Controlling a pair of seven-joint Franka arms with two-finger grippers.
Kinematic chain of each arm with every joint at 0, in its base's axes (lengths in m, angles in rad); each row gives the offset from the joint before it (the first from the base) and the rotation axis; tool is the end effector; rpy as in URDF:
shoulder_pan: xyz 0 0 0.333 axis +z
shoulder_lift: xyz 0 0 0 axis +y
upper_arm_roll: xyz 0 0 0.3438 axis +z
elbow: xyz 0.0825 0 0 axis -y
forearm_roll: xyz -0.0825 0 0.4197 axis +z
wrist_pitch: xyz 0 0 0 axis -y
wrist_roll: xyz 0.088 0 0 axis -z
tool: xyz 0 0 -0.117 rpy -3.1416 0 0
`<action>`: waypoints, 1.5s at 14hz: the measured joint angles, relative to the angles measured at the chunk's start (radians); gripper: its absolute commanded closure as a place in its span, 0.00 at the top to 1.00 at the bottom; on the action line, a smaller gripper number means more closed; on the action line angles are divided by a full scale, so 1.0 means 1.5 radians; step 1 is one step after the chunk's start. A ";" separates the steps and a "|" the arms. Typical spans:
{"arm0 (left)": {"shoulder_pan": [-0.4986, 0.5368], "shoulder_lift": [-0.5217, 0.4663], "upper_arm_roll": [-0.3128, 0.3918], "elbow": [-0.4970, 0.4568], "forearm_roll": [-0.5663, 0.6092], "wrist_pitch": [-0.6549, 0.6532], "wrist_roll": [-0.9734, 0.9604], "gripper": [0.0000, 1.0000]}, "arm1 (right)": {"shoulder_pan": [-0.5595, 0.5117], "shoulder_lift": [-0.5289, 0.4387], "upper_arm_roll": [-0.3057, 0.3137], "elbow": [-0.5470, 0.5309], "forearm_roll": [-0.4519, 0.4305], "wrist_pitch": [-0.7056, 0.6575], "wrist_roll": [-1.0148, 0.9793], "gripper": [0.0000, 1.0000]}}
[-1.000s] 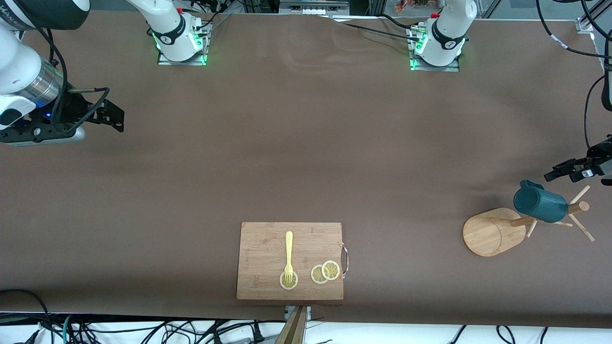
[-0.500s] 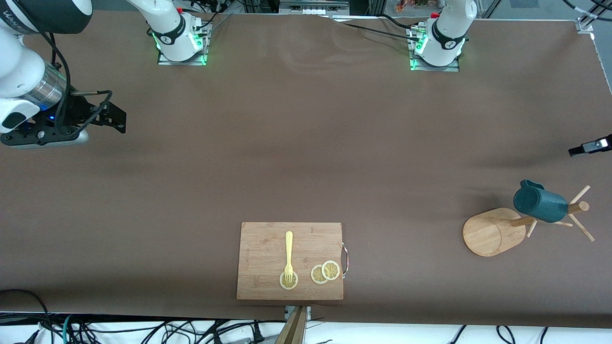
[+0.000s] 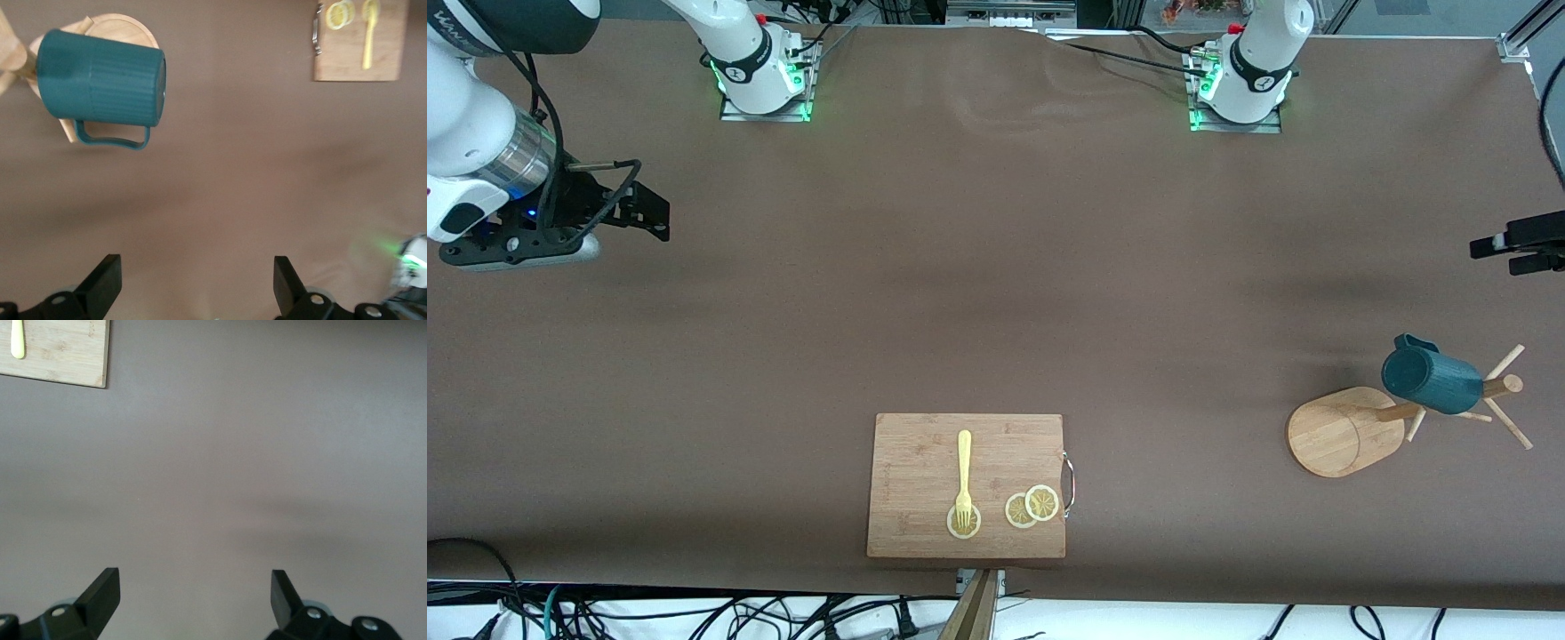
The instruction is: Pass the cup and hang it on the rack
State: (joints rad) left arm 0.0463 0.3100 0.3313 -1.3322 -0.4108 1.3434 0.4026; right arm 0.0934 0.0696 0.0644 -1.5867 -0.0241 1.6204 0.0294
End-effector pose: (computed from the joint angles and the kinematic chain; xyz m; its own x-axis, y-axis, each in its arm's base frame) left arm 0.6394 0.1606 0.5649 0.9881 -0.0865 -0.1268 -0.0311 -0.9218 0.3864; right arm 0.6081 0.0927 0.5966 0.9910 0.1291 -0.0352 0.1299 -0.9913 0.0206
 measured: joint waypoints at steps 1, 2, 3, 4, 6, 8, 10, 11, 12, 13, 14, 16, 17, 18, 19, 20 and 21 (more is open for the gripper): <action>-0.003 -0.006 -0.034 0.004 0.047 0.016 -0.022 1.00 | 0.000 -0.002 0.000 -0.001 0.000 0.000 0.000 1.00; -0.004 -0.013 -0.068 0.006 0.093 0.031 -0.053 1.00 | 0.000 -0.002 0.000 -0.002 0.000 0.000 0.000 1.00; -0.006 -0.022 -0.106 0.006 0.144 0.042 -0.095 1.00 | 0.000 -0.002 0.000 -0.002 0.000 0.000 0.000 1.00; -0.010 -0.031 -0.141 0.007 0.187 0.046 -0.143 1.00 | 0.000 -0.002 0.000 -0.002 0.000 0.000 0.000 1.00; -0.021 -0.048 -0.194 0.007 0.234 0.047 -0.220 1.00 | 0.000 -0.003 0.000 -0.002 0.000 0.000 0.000 1.00; -0.027 -0.062 -0.223 0.008 0.253 0.044 -0.240 1.00 | 0.000 -0.004 -0.001 -0.002 0.000 0.000 0.000 1.00; -0.035 -0.073 -0.229 0.008 0.261 0.028 -0.241 1.00 | 0.000 -0.007 -0.001 -0.002 0.000 0.000 0.000 1.00; -0.038 -0.077 -0.230 0.008 0.262 0.018 -0.241 1.00 | 0.000 -0.009 -0.001 -0.002 0.000 0.000 0.000 1.00; -0.040 -0.079 -0.231 0.008 0.262 0.010 -0.241 1.00 | 0.000 -0.010 -0.001 -0.002 0.000 0.000 0.000 1.00; -0.044 -0.081 -0.233 0.008 0.262 0.006 -0.242 1.00 | 0.000 -0.011 -0.001 -0.002 0.000 0.000 0.000 1.00; -0.051 -0.084 -0.234 0.008 0.262 0.005 -0.253 1.00 | 0.000 -0.012 -0.001 -0.002 0.000 0.000 0.000 1.00; -0.067 -0.095 -0.239 0.008 0.262 0.004 -0.291 1.00 | 0.000 -0.012 -0.001 -0.002 0.000 0.000 0.000 1.00; -0.071 -0.100 -0.239 0.008 0.262 0.003 -0.299 1.00 | 0.000 -0.012 -0.001 -0.002 0.000 0.000 0.000 1.00; -0.071 -0.102 -0.238 0.008 0.261 0.000 -0.304 1.00 | 0.000 -0.012 -0.001 -0.002 0.001 0.000 0.000 1.00; -0.069 -0.101 -0.237 0.007 0.261 -0.003 -0.305 1.00 | 0.000 -0.012 -0.001 -0.002 0.001 0.000 0.000 1.00; -0.067 -0.099 -0.235 0.006 0.261 -0.005 -0.305 1.00 | 0.000 -0.012 -0.001 -0.002 0.001 0.000 0.000 1.00; -0.066 -0.097 -0.233 0.006 0.261 -0.005 -0.305 1.00 | 0.000 -0.012 -0.001 -0.002 0.001 0.000 0.000 1.00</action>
State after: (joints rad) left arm -0.0529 0.1639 -0.0187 -1.3236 -0.0193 1.3361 -0.0546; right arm 0.0934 0.0515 0.0634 -1.5897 -0.0233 1.6199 0.0295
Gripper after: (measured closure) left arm 0.000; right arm 0.000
